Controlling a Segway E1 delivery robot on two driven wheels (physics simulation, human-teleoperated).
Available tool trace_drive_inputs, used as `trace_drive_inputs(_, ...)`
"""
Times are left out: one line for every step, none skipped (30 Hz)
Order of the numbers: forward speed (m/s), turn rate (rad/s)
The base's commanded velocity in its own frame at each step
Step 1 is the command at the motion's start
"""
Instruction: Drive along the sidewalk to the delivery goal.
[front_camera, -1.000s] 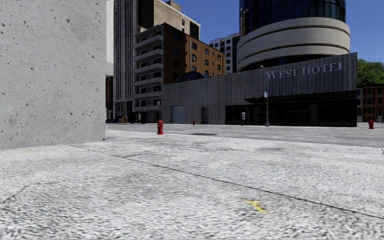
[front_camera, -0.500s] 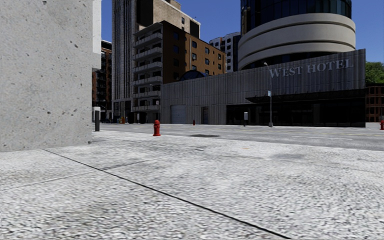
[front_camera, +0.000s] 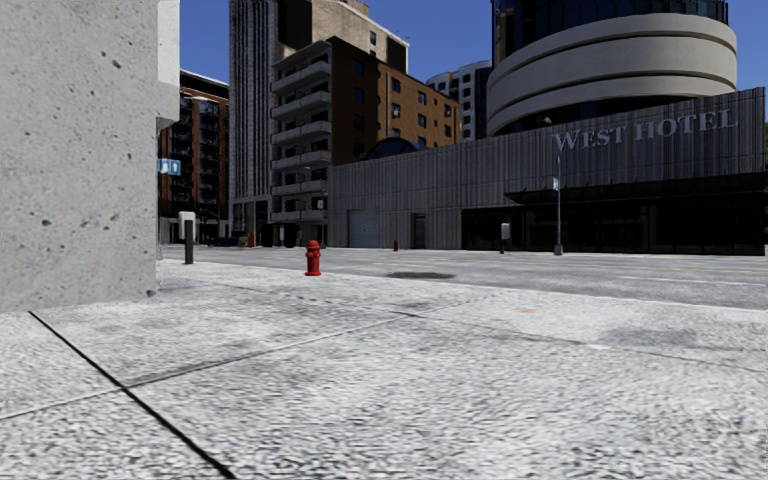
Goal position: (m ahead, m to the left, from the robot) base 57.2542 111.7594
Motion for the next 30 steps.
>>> trace_drive_inputs(2.00,0.24)
trace_drive_inputs(2.00,0.24)
trace_drive_inputs(2.00,0.24)
trace_drive_inputs(2.00,0.24)
trace_drive_inputs(2.00,0.24)
trace_drive_inputs(2.00,0.24)
trace_drive_inputs(2.00,0.24)
trace_drive_inputs(2.00,0.24)
trace_drive_inputs(2.00,0.24)
trace_drive_inputs(2.00,0.24)
trace_drive_inputs(2.00,0.24)
trace_drive_inputs(2.00,0.24)
trace_drive_inputs(2.00,0.24)
trace_drive_inputs(2.00,0.24)
trace_drive_inputs(2.00,0.24)
trace_drive_inputs(2.00,0.24)
trace_drive_inputs(2.00,0.24)
trace_drive_inputs(2.00,0.24)
trace_drive_inputs(2.00,0.24)
trace_drive_inputs(2.00,0.24)
trace_drive_inputs(2.00,0.24)
trace_drive_inputs(2.00,0.25)
trace_drive_inputs(2.00,0.25)
trace_drive_inputs(2.00,0.26)
trace_drive_inputs(2.00,0.26)
trace_drive_inputs(2.00,0.28)
trace_drive_inputs(2.00,0.33)
trace_drive_inputs(2.00,0.35)
trace_drive_inputs(2.00,0.36)
trace_drive_inputs(2.00,0.36)
